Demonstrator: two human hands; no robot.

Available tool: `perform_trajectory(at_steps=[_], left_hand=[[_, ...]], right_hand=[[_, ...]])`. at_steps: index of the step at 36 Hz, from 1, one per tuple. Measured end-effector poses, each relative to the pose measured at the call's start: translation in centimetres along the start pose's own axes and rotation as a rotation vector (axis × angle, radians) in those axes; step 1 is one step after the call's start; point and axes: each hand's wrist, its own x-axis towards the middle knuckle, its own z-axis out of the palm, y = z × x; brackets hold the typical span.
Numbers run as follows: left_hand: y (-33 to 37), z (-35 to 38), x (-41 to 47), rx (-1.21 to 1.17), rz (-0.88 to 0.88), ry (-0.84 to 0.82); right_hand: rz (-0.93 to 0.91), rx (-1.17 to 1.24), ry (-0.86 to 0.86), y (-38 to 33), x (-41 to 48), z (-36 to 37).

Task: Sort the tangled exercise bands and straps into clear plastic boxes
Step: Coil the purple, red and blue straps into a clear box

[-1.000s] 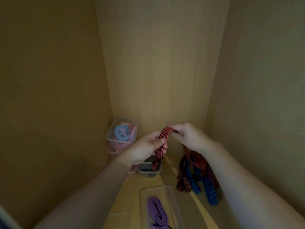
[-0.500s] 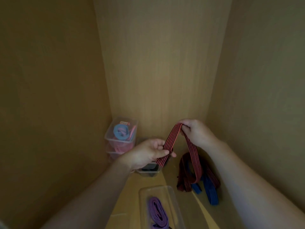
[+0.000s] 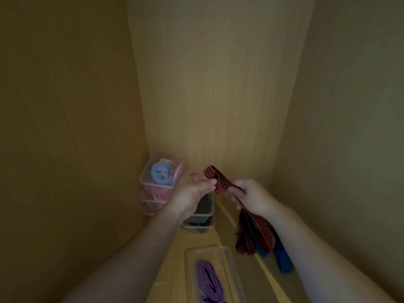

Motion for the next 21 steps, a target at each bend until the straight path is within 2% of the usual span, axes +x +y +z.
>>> perform_trajectory(at_steps=[4, 9, 13, 19, 21], left_hand=[[-0.2, 0.0, 0.9, 0.005, 0.068, 0.156], [-0.2, 1.2, 1.1, -0.18, 0.067, 0.061], [0.1, 1.6, 1.3, -0.234, 0.087, 0.035], [-0.4, 1.2, 1.3, -0.162, 0.101, -0.012], [-0.6, 0.9, 1.2, -0.091, 0.099, -0.021]], right_hand=[[0.038, 0.113, -0.068, -0.1, -0.4, 0.6], [-0.021, 0.07, -0.078, -0.6, -0.1, 1.1], [-0.092, 0.141, -0.12, -1.0, -0.3, 1.0], [-0.12, 0.154, 0.071, -0.3, 0.2, 1.1], [-0.137, 0.11, 0.079, 0.2, 0.3, 0.9]])
